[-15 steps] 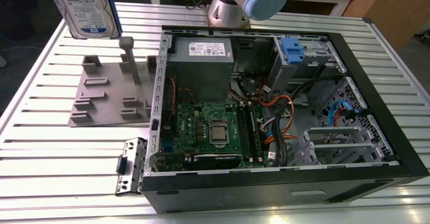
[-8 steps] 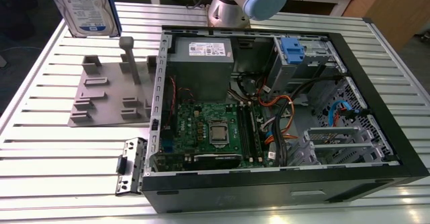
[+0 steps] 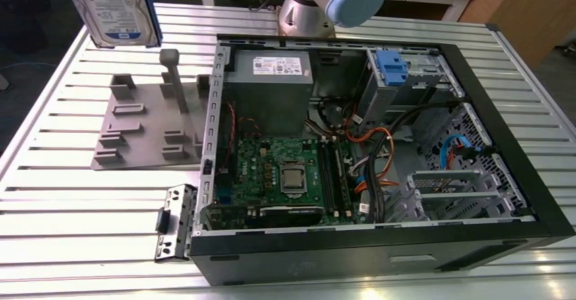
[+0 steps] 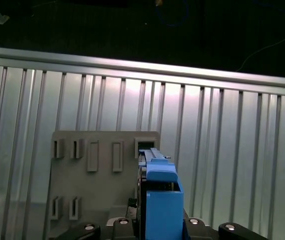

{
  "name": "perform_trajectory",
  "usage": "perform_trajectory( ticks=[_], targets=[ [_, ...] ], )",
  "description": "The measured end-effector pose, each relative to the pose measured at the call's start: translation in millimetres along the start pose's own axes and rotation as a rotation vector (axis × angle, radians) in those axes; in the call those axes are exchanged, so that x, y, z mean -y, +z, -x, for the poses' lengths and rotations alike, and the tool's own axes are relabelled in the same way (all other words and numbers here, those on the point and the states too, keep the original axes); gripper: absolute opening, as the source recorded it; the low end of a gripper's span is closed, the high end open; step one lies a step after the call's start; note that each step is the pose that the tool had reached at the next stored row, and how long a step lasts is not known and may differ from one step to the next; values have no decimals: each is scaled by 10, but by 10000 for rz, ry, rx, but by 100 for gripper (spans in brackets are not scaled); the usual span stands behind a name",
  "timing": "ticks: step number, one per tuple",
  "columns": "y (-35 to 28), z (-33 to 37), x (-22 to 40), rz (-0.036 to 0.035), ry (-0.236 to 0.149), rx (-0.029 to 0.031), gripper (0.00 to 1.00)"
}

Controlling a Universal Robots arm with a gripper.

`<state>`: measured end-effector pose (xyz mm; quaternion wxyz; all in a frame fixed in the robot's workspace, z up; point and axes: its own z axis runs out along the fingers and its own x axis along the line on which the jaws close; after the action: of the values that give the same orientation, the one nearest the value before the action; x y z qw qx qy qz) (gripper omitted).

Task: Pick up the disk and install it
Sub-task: 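Pick up the disk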

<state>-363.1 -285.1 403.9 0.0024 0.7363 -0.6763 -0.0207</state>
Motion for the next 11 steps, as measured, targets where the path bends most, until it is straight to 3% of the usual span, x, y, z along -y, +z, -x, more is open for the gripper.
perform_trajectory(
  ticks=[11],
  targets=[
    [-69,2,-2,1,0,0,36]
  ],
)
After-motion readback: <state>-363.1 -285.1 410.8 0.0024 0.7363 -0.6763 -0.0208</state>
